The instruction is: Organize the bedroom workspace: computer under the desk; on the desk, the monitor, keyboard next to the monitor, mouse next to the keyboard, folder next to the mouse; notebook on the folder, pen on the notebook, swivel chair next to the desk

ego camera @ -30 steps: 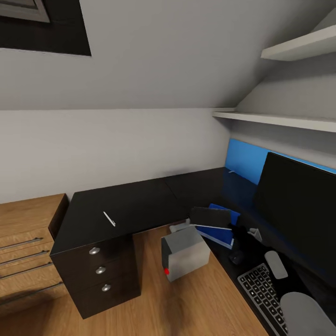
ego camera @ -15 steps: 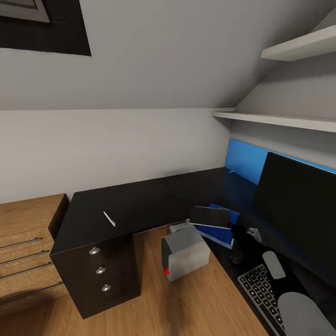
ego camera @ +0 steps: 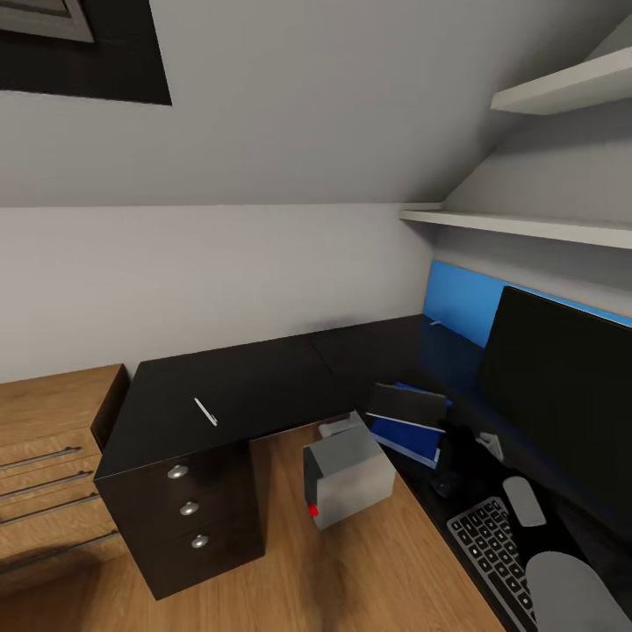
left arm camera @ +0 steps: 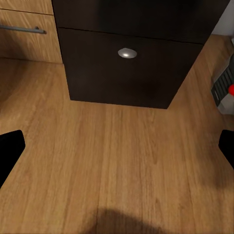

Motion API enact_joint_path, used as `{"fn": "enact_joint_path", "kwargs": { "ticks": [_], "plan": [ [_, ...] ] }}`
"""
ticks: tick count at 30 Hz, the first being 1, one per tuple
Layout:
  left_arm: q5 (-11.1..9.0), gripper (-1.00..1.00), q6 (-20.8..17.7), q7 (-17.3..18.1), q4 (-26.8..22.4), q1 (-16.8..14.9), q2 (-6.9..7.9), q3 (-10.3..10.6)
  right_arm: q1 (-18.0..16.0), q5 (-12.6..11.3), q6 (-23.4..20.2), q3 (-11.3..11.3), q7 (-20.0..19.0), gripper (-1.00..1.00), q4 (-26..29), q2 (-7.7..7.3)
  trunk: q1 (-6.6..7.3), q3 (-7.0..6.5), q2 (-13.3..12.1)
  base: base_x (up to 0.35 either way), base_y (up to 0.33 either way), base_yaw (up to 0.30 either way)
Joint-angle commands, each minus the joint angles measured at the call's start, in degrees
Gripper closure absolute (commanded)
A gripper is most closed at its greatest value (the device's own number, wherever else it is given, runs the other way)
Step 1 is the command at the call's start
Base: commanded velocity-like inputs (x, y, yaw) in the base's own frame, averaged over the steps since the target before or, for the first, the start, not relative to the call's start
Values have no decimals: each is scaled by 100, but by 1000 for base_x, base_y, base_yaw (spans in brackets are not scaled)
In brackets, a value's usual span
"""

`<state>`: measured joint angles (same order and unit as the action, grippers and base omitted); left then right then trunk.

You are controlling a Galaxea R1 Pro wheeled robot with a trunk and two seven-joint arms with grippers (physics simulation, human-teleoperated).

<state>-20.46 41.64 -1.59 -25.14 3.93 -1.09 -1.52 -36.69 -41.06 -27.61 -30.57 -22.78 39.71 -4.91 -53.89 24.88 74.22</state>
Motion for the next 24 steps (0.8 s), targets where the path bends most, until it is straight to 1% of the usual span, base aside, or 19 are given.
{"fn": "enact_joint_path", "kwargs": {
  "ticks": [1, 6, 19, 24],
  "plan": [
    [24, -100, 2, -17, -11, 2, -4, -15, -5, -34, -52, -53, 48, 100, 0, 4, 0, 5, 3, 0, 0, 0],
    [24, -100, 2, -17, -10, 2, -3, -15, -5, -34, -51, -104, 149, 100, 0, 7, 0, 5, 3, 0, 0, 0],
    [24, -100, 2, -17, -13, 2, -3, -15, -5, -34, -51, -147, 255, 100, 1, 2, 0, 5, 3, 0, 0, 0],
    [24, -100, 2, -17, -13, 2, -5, -16, -5, -34, -51, -274, 288, 100, -4, 5, 0, 5, 3, 0, 0, 0]
  ]
}}
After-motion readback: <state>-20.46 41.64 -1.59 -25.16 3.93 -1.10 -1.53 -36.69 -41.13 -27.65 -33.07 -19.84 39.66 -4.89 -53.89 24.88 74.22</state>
